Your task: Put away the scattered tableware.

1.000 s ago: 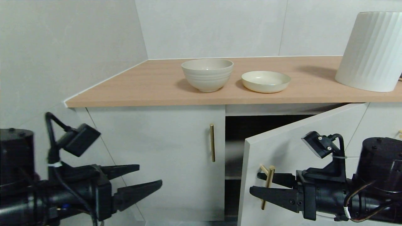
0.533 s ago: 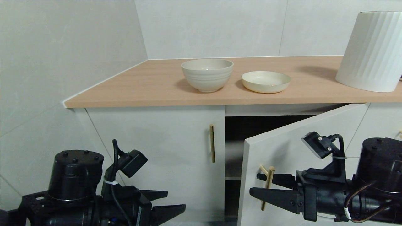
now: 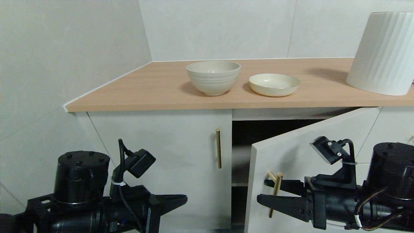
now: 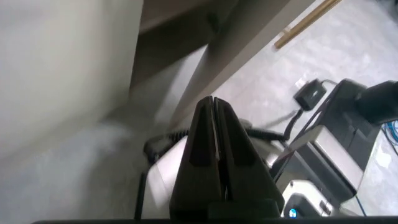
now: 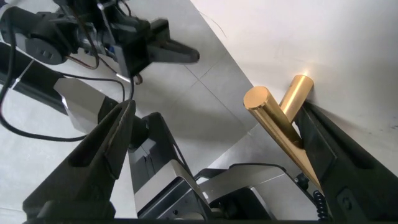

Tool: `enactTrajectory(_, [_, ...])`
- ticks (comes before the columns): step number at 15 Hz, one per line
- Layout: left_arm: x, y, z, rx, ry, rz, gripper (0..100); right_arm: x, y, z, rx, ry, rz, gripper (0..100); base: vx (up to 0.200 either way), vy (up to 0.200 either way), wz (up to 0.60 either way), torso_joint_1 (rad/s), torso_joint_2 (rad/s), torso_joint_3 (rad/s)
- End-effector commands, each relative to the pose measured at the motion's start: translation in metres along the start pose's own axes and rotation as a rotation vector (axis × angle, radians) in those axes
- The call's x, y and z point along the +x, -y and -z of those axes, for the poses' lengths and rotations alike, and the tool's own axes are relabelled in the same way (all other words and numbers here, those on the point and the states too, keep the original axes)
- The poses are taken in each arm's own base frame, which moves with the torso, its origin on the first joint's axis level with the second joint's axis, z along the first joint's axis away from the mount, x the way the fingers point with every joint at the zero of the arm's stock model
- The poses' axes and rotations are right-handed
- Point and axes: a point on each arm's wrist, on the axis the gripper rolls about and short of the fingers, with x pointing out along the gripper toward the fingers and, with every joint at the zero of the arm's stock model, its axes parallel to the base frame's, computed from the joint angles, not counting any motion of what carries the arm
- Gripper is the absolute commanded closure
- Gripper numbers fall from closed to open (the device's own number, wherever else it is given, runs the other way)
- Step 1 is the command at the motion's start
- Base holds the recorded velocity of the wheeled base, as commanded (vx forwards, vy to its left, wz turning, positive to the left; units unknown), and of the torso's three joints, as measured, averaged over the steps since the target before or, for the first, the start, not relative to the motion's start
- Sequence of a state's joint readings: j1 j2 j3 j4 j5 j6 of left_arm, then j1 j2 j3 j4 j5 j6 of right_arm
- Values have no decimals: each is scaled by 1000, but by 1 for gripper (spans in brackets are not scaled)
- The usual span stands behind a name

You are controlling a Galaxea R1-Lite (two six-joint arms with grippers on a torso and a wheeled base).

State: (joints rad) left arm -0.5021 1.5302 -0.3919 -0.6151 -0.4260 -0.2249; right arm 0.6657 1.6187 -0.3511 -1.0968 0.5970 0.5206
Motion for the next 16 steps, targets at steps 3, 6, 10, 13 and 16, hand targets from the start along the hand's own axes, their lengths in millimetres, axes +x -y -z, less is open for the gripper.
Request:
enactTrajectory(3, [10,9,-11,36,15,47,100,0,1,1,1,-4,3,0,0,0,0,0,0,0])
enactTrajectory(6, [46,20,-18,68,-26,108,100,-1,2,4,6,-13,6,0,0,0,0,0,0,0])
enactTrajectory(10, [75,16,-27,82,11,133,100,-3,1,5,4,-15,6,0,0,0,0,0,0,0])
enactTrajectory(13, [98,10,-16,52,75,164,100,-3,1,6,1,-17,8,0,0,0,0,0,0,0])
enactTrajectory(16, [117,3,-6,41,196,208,100,-4,0,6,-2,-15,5,0,0,0,0,0,0,0])
